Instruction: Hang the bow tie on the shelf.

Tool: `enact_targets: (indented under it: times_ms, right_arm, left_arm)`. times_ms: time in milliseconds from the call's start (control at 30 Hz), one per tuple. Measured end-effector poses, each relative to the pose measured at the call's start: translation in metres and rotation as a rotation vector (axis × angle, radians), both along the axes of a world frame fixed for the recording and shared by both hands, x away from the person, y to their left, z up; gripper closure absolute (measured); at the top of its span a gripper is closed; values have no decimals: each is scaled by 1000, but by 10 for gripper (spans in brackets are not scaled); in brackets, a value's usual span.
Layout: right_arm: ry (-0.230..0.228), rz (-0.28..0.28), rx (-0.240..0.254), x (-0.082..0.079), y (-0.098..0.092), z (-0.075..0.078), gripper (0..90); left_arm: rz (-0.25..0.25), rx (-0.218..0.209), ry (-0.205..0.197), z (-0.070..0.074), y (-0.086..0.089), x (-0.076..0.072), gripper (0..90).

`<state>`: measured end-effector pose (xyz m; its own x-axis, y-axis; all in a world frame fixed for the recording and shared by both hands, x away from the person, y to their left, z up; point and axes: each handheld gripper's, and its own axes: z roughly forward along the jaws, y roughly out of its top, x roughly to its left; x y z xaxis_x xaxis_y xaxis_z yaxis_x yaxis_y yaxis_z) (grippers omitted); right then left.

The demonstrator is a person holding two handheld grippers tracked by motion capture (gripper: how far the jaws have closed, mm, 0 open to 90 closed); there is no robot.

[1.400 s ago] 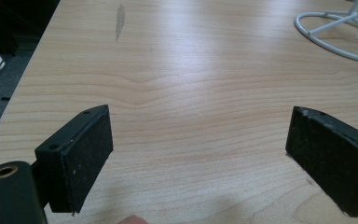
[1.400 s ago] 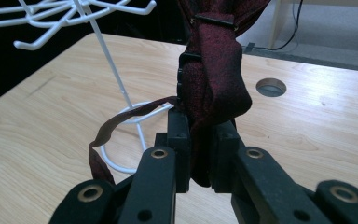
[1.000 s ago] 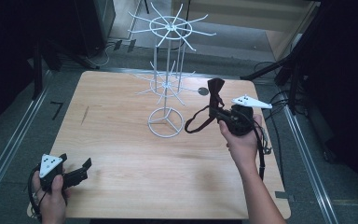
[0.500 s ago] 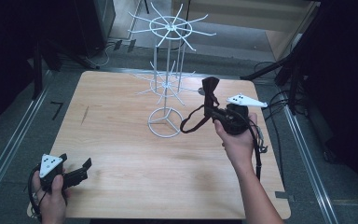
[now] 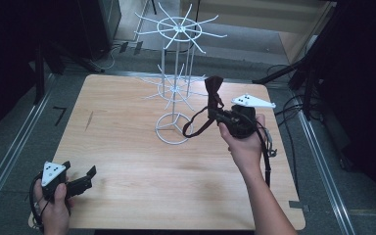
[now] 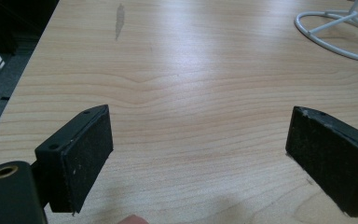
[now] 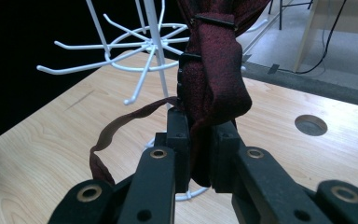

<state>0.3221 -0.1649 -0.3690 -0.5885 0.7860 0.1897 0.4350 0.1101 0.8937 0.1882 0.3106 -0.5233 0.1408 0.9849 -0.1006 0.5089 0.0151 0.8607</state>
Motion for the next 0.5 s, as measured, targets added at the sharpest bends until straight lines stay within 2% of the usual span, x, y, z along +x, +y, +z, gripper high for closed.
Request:
enact_targets:
  times_ms: [500]
  right_arm:
    - [0, 11, 13, 3, 11, 2, 826]
  left_arm:
    - [0, -2, 0, 0, 0, 0, 79]
